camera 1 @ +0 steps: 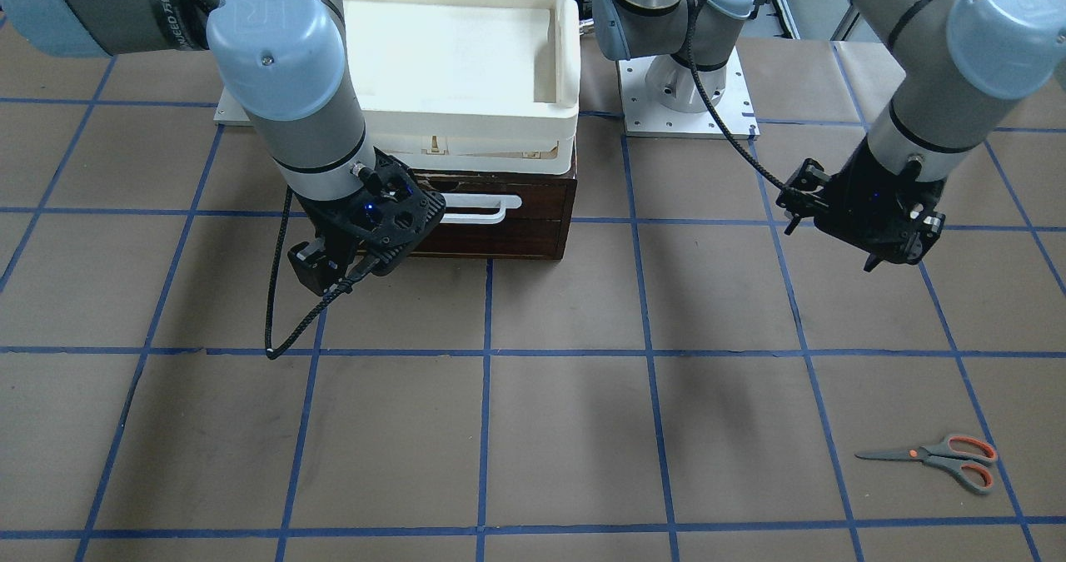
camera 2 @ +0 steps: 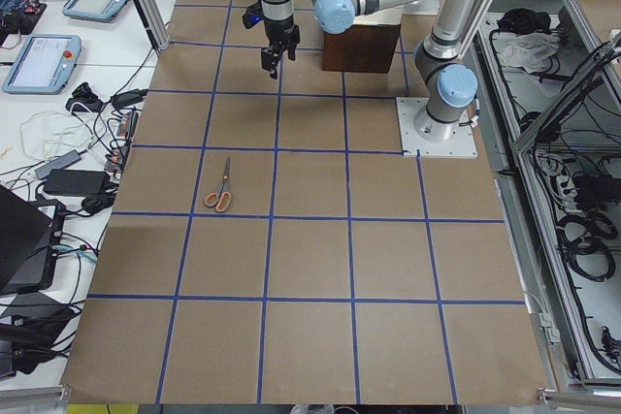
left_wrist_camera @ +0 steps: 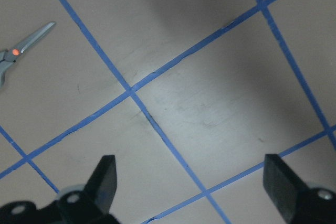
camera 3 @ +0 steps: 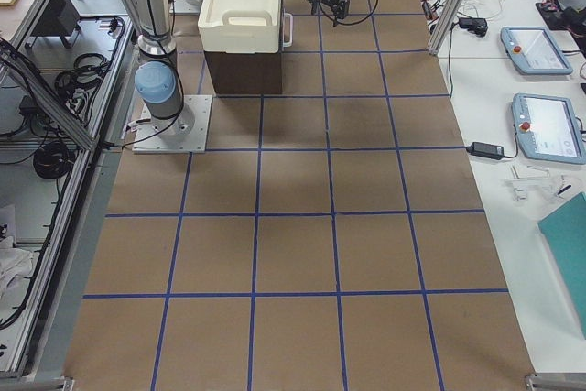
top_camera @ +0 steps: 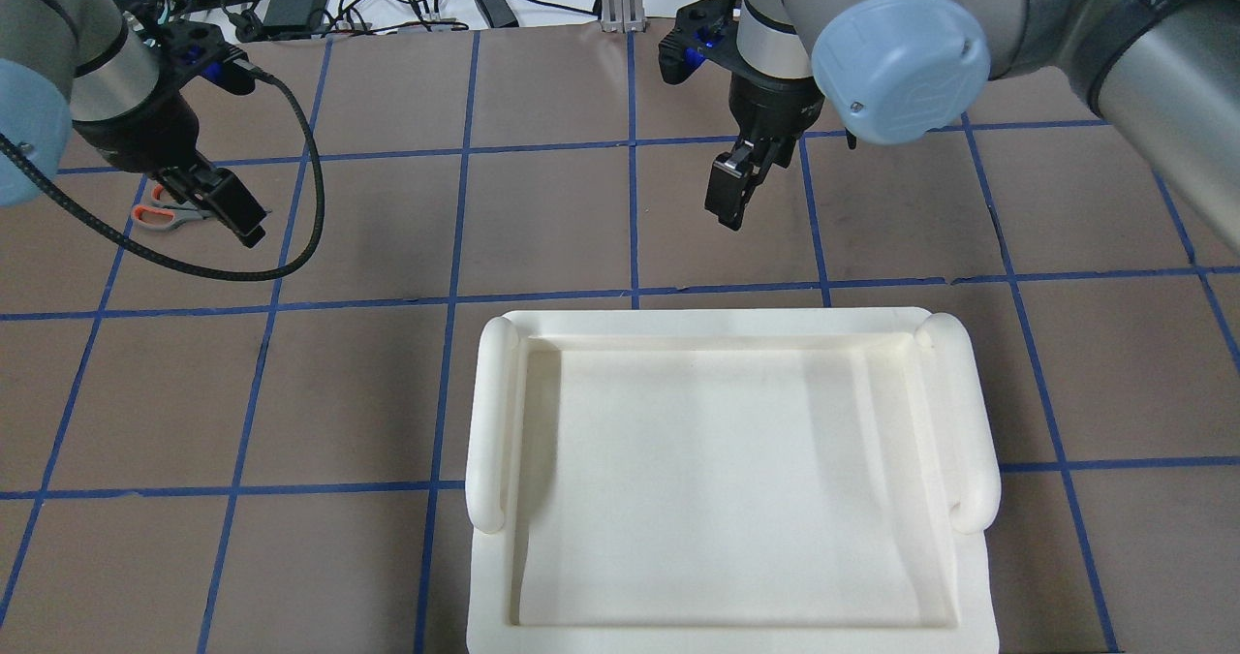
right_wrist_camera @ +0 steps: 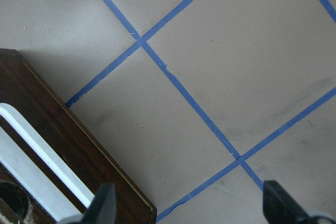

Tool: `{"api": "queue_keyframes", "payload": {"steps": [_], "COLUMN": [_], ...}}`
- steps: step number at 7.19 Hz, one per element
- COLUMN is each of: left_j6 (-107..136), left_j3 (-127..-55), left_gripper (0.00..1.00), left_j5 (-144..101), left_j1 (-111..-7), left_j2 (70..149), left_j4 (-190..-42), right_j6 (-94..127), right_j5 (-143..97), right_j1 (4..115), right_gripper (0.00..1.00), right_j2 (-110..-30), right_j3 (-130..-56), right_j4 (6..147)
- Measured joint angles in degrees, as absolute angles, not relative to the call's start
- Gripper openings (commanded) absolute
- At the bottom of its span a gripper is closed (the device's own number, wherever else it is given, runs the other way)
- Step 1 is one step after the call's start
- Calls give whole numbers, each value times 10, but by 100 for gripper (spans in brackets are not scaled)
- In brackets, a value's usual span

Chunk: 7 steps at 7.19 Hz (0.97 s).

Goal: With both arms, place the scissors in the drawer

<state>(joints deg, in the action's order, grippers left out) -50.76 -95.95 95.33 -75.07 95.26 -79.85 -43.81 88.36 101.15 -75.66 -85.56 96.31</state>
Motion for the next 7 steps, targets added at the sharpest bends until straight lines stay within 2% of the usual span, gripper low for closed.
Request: {"api": "queue_keyframes", "payload": {"steps": [7], "left_j6": [-938], "left_j3": [-948], "left_gripper": [100], "left_j5": [932], "left_j1": [-648], "left_j2": [1121], "left_j4": [-620], "right_j6": [-630], "right_j5": [869], "right_j1": [1028], "right_gripper": [100], "right_j2": [-727], "right_j3": [-854], "right_j4": [927]}}
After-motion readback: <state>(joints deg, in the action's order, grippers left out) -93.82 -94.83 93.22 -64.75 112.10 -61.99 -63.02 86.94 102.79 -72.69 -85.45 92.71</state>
